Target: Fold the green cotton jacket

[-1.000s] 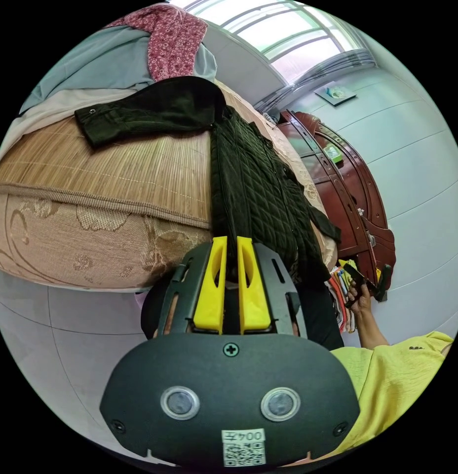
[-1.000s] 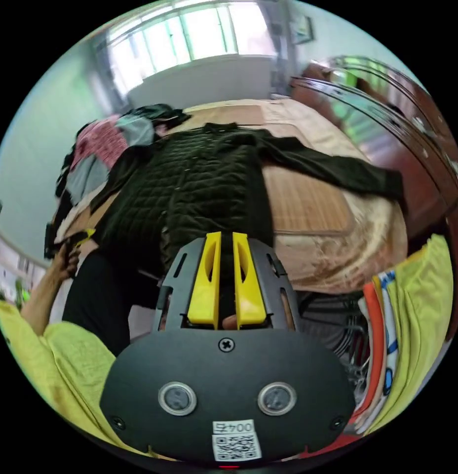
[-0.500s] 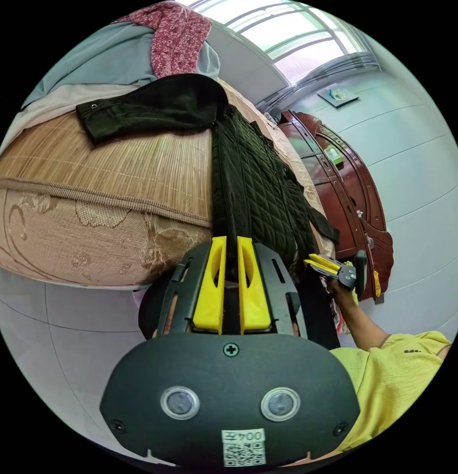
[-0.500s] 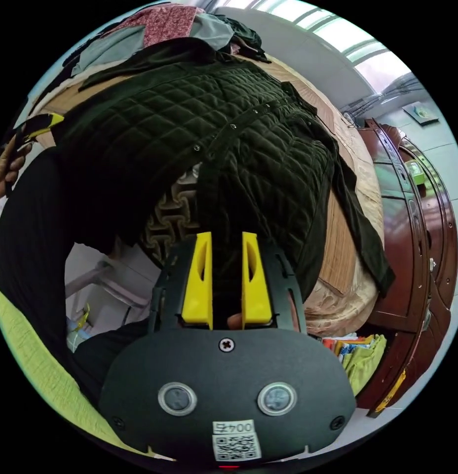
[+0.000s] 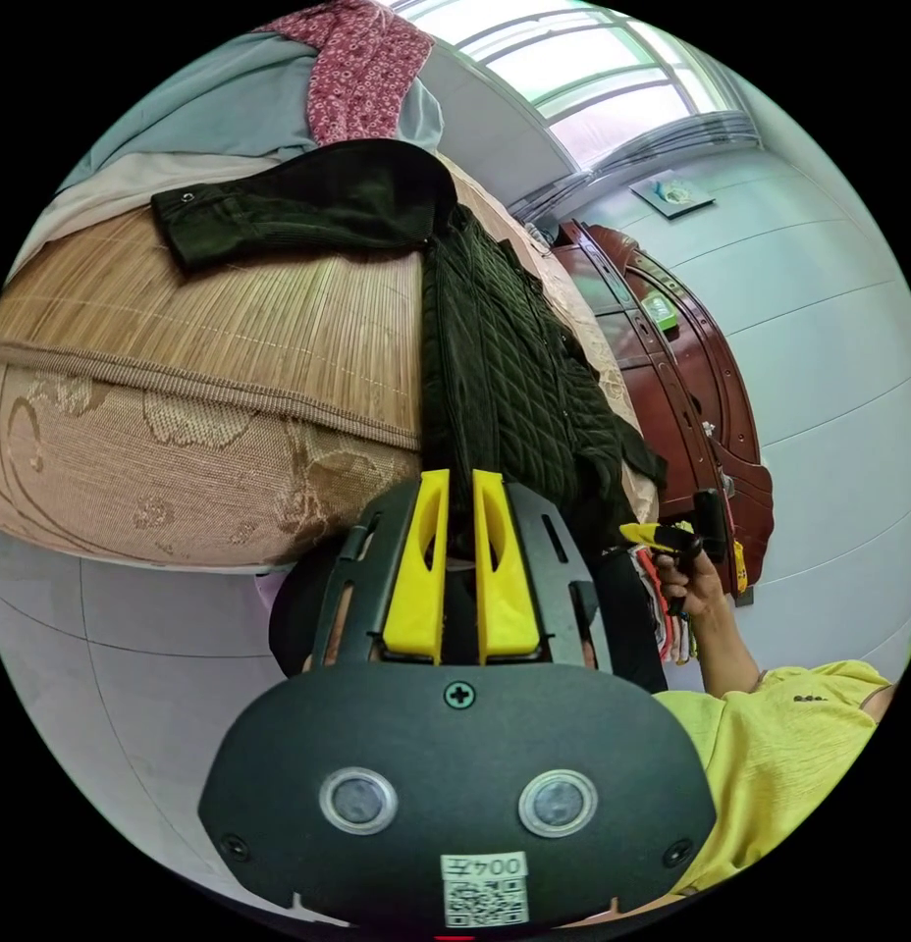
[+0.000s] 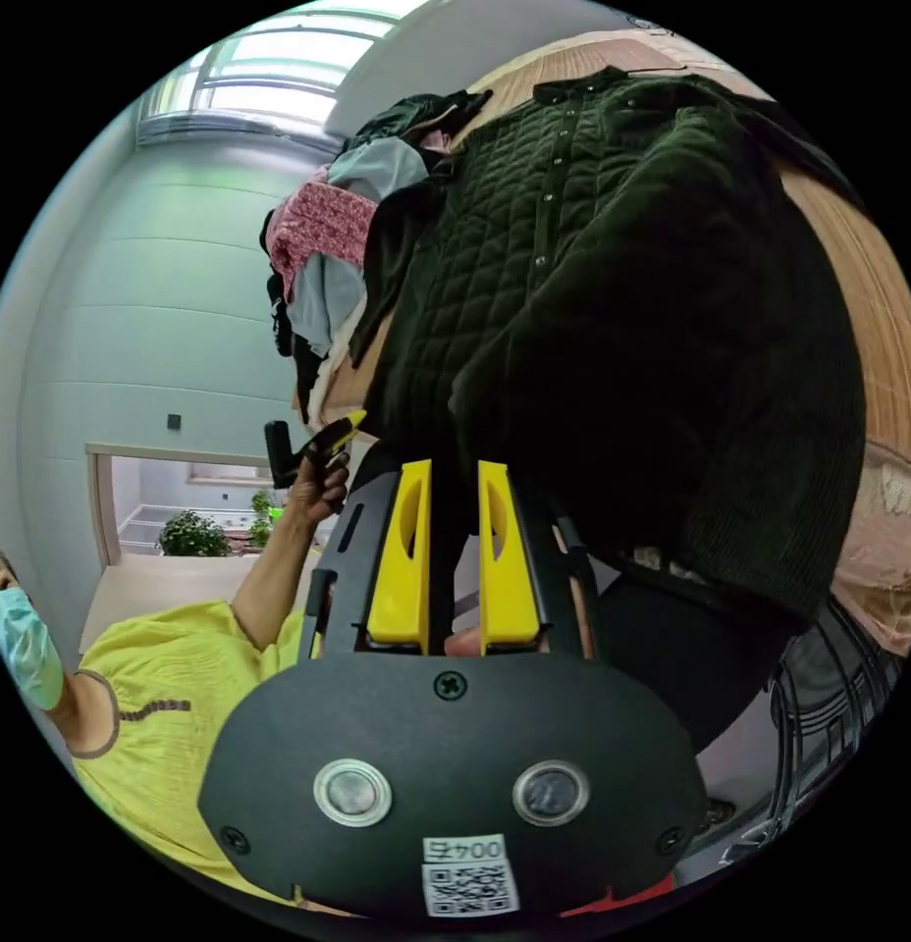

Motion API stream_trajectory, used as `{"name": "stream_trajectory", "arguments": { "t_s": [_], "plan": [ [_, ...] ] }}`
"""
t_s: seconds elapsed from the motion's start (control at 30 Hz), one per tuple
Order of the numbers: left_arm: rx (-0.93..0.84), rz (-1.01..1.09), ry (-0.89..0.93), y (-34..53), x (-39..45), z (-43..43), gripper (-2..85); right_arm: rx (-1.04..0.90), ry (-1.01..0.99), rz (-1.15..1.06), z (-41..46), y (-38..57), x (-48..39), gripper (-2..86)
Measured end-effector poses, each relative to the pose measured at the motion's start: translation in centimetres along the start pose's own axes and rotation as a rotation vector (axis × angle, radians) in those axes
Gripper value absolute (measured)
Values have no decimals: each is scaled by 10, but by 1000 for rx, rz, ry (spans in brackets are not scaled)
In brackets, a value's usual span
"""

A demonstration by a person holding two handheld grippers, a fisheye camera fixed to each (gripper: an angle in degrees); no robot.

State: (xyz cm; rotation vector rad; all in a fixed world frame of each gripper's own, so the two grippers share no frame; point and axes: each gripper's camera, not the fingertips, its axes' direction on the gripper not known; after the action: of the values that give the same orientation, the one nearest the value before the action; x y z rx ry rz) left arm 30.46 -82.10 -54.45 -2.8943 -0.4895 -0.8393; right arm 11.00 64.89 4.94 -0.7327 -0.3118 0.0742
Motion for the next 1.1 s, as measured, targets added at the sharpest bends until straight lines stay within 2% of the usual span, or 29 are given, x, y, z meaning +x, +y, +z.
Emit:
{"name": "stream_trajectory", "arguments": {
  "t_s": [0.07, 0.2, 0.27, 0.43, 0.83, 0.97, 1.0, 1.1],
  "plan": [
    [8, -6, 0, 1, -2, -4, 23, 55, 81, -7, -5, 15, -5, 93],
    [16, -27, 11, 0, -7, -7, 28, 305, 326, 23, -59, 59, -1, 111],
    [8, -28, 12, -2, -7, -5, 33, 354, 436, 20, -77, 74, 5, 114],
    [-8, -16, -20, -4, 0, -3, 41, 174, 737, -99, -72, 97, -4, 97],
    [-29, -51, -75, -8, 6, 2, 57, -3, 1180, -569, -25, 104, -53, 124],
    [-31, -64, -77, -7, 6, 3, 61, -76, 1262, -689, -14, 102, -50, 99],
    [-32, -66, -77, -7, 6, 3, 61, -77, 1287, -720, -15, 105, -49, 58],
    [-27, -73, -76, -5, 6, 3, 62, 12, 1255, -646, -49, 115, -40, 13]
  ]
}}
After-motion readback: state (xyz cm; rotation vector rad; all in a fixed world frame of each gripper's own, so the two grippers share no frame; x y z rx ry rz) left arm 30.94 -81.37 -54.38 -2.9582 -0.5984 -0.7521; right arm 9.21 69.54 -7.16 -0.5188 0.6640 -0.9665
